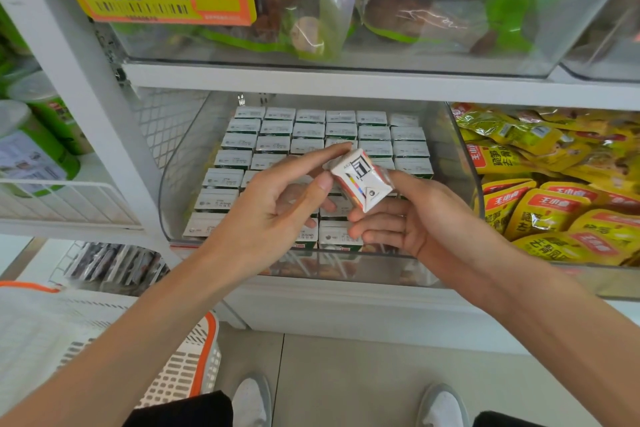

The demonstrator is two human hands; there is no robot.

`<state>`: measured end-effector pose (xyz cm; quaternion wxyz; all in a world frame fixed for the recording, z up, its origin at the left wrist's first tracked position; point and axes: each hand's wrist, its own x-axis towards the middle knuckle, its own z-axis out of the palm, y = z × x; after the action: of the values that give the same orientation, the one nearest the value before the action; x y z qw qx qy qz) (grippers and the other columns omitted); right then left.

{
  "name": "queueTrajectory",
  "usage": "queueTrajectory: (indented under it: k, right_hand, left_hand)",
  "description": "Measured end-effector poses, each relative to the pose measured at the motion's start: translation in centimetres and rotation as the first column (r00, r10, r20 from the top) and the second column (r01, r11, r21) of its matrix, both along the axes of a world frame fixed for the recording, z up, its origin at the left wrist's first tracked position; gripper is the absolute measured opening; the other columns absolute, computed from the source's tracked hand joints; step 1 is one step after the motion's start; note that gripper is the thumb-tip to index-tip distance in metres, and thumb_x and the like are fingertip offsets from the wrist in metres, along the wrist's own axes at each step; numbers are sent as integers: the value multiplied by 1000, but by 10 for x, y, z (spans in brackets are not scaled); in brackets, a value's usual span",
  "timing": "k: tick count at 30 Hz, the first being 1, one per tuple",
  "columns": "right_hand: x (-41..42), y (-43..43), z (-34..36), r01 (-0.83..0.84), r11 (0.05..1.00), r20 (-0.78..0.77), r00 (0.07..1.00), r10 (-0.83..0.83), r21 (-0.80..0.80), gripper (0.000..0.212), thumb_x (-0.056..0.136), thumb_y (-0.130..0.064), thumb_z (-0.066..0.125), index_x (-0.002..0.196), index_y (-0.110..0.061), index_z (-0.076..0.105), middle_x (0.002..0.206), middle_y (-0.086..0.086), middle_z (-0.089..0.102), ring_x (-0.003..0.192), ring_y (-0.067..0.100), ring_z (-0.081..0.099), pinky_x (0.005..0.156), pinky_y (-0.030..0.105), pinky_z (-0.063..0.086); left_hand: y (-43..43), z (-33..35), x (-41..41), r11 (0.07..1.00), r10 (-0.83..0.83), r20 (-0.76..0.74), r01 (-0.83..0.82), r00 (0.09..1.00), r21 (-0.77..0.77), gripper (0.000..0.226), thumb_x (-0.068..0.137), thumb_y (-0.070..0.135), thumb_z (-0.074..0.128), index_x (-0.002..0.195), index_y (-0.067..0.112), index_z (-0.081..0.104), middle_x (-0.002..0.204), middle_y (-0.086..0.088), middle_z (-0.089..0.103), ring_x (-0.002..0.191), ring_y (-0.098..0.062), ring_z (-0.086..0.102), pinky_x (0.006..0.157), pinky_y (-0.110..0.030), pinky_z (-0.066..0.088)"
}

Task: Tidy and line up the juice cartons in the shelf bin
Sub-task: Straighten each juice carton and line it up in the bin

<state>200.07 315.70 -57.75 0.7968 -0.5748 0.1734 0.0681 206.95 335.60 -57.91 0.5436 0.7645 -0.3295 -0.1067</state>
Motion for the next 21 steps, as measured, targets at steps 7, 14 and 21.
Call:
queueTrajectory:
  k: [7,14,21]
  right_hand:
    - [-6,-2,-1,111,962,214,975,-57,-251,42,97,-30,73,132,-27,51,95,14,82,86,28,81,75,25,64]
    - [-11,-15,0,117,778,406,894,188,-618,41,99,-28,73,133,-37,52,104,-2,80,97,18,77,88,37,63]
    - [-21,-40,7,142,656,408,871,273,-742,41,95,-23,76,135,-27,66,120,-13,74,112,9,72,95,29,60]
  left_hand:
    - [0,4,-1,997,-23,-152,11,988,-76,47,101,37,58,148,37,55,124,15,75,113,-8,72,97,-26,58]
    - [-6,3,0,998,59,-96,-55,994,40,57,88,20,81,139,35,61,123,21,73,115,6,67,98,-13,52]
    - [-24,-6,-8,997,-39,-130,48,991,67,46,84,9,85,122,20,62,122,14,72,114,4,69,98,-14,53]
